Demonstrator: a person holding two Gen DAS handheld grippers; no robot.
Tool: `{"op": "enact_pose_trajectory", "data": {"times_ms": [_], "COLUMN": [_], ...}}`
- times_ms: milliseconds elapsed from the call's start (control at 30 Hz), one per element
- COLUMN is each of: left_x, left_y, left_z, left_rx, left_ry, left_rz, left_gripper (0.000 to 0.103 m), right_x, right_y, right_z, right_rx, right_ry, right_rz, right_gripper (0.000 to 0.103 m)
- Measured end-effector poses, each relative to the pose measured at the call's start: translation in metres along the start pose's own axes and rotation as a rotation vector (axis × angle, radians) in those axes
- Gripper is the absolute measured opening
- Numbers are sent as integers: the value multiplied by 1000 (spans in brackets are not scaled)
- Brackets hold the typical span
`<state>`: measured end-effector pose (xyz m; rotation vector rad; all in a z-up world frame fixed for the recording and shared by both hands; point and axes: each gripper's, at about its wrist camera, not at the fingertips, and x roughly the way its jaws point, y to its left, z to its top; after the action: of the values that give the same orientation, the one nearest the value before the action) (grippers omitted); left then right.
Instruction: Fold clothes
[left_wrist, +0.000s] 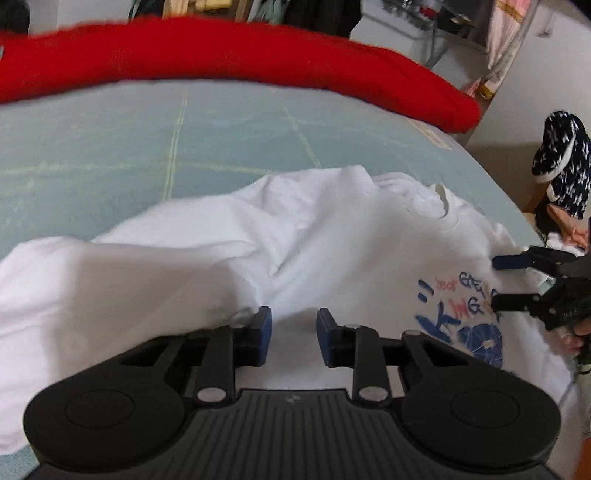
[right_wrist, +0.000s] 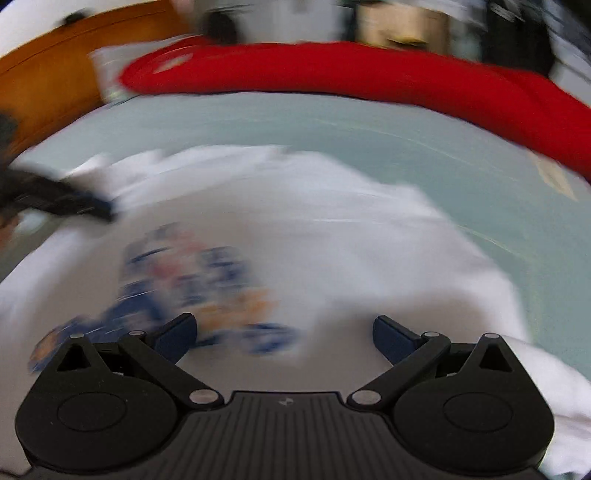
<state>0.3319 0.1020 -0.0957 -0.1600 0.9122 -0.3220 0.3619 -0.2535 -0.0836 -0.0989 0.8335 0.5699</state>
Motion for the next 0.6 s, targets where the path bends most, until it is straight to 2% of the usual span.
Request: {"op": "enact_pose_trajectory", "data": {"times_ms": [67,100,167,233,300,367,400,533,600], "left_x": [-4,-10,-21,-25,-18,2,11,48,52], "left_y": [-12,-17,-25,-27,-27,-15,-8,18,23], "left_z": [8,12,25,46,71,93,95,106,100], "left_rx": [43,65,98,138,191,219,223,241,249], "left_ry": [34,31,4,-34,-74,-70,-58,-10,4], "left_rz": [-20,-68,-144,-145,-87,-30,-14,45,20], "left_gripper": [29,30,34,34,33,31,27,27,29], "right_x": [-2,-3,-6,-10,-13,-16,-18,-29,-35], "right_y": [-12,-13,-9,-6,-5,-5,-5,-8,-9], "right_z": [3,4,6,7,9,11,12,10,8], "right_rx": [39,42,18,-13,-24,-30,-32,-24,-24], "right_ry": [-1,3,18,24,17,9,5,-20,-31], "right_rz": [38,46,46,43,39,36,34,41,42], "right_gripper": [103,103,103,103,103,103,103,103,103]}}
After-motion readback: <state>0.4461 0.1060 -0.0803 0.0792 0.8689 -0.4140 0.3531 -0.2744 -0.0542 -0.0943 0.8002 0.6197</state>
